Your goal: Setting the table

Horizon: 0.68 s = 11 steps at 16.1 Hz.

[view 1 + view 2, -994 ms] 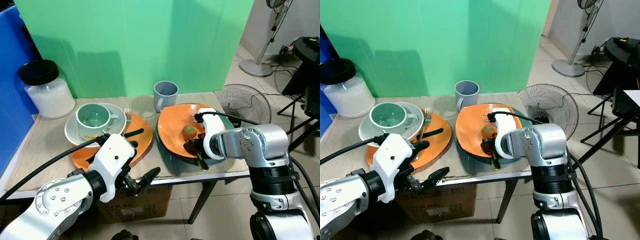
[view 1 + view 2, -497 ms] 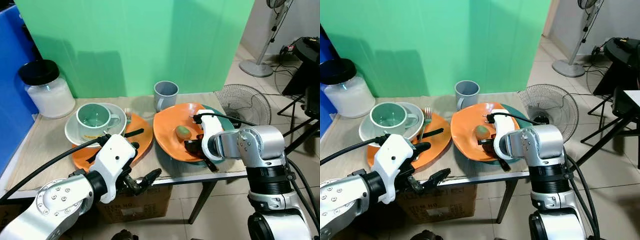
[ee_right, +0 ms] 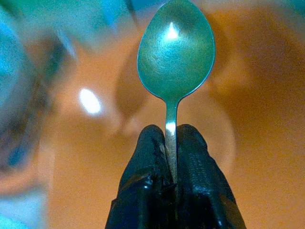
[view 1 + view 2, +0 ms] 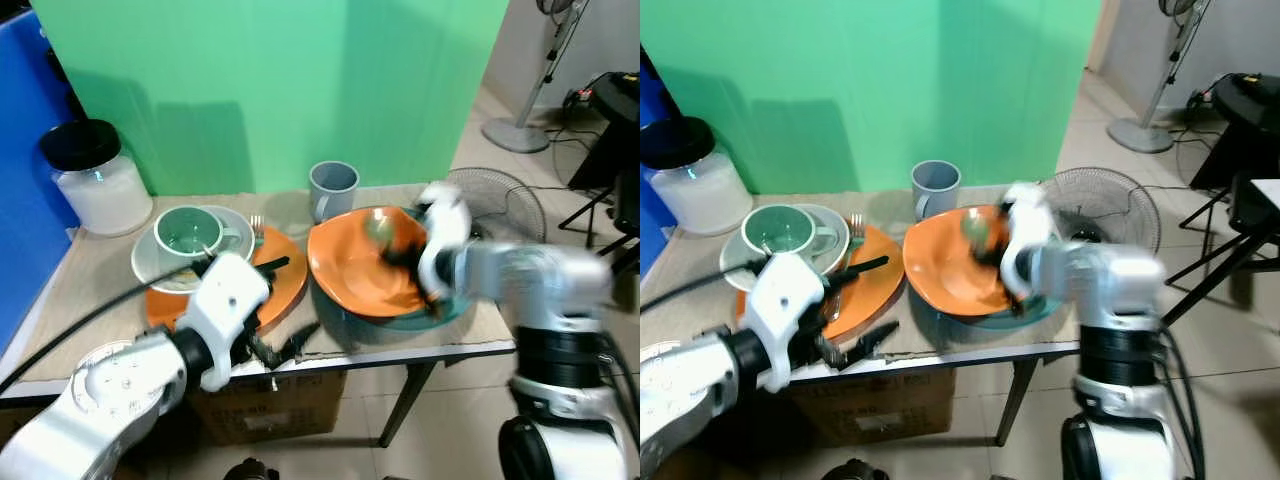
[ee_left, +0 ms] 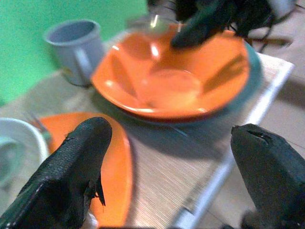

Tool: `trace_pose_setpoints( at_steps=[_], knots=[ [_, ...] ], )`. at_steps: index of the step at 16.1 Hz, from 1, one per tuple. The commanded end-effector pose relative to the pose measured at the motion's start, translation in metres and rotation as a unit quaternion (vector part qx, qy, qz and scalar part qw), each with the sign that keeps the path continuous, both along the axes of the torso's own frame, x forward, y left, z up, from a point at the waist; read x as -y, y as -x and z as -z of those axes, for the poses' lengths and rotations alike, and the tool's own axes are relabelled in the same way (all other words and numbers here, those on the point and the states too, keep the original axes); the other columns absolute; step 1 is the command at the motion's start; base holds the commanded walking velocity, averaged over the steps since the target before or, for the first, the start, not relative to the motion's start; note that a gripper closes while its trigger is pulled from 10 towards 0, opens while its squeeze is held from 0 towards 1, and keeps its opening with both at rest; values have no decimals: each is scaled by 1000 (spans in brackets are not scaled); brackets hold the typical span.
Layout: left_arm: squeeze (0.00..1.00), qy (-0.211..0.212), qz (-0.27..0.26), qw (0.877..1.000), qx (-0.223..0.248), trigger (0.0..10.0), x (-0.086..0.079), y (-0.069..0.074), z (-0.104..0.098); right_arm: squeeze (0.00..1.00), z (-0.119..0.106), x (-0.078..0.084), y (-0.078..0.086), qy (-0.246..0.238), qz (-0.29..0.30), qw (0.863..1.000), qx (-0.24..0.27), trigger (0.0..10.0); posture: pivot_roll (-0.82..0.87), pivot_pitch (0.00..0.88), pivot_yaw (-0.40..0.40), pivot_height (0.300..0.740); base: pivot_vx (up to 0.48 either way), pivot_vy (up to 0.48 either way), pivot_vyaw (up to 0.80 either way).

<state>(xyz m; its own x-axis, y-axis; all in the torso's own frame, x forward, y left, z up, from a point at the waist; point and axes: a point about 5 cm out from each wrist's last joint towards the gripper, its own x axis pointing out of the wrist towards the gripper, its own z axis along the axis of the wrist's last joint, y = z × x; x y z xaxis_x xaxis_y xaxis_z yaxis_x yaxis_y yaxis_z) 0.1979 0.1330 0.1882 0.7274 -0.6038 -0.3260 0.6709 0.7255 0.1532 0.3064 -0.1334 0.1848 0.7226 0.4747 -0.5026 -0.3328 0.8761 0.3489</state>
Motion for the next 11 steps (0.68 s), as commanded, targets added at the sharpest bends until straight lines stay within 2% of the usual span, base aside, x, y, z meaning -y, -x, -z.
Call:
trace_pose_setpoints(
  at_steps=[1,2,3,5,7,9,11],
  knots=[
    [0,0,-35,999,29,10000,-5,-8,-4,0,-26,10,3,-28,2,994,110,4745,-54,0,44,740,0,0,0],
    [0,6,-59,997,50,10000,-3,-13,-4,0,-35,16,10,-21,1,985,173,10000,-54,0,44,740,0,0,0],
    [0,8,-77,994,74,10000,-1,-17,-5,0,-36,19,17,-26,6,982,185,10000,-66,0,54,740,0,0,0],
    [0,28,-96,991,92,10000,6,-19,-6,0,-43,23,25,-76,26,973,215,10000,-85,0,66,740,0,0,0],
    [0,31,-140,980,136,10000,16,-26,-6,0,-41,39,44,-1,90,961,261,10000,-102,0,80,740,0,0,-716],
    [0,55,-168,974,141,10000,16,-26,-7,0,-36,51,51,11,138,953,270,10000,-109,0,87,740,0,0,-775],
    [0,51,-174,972,150,10000,16,-23,-5,0,-30,62,58,15,179,944,275,10000,-111,0,89,740,0,0,-788]
  ],
)
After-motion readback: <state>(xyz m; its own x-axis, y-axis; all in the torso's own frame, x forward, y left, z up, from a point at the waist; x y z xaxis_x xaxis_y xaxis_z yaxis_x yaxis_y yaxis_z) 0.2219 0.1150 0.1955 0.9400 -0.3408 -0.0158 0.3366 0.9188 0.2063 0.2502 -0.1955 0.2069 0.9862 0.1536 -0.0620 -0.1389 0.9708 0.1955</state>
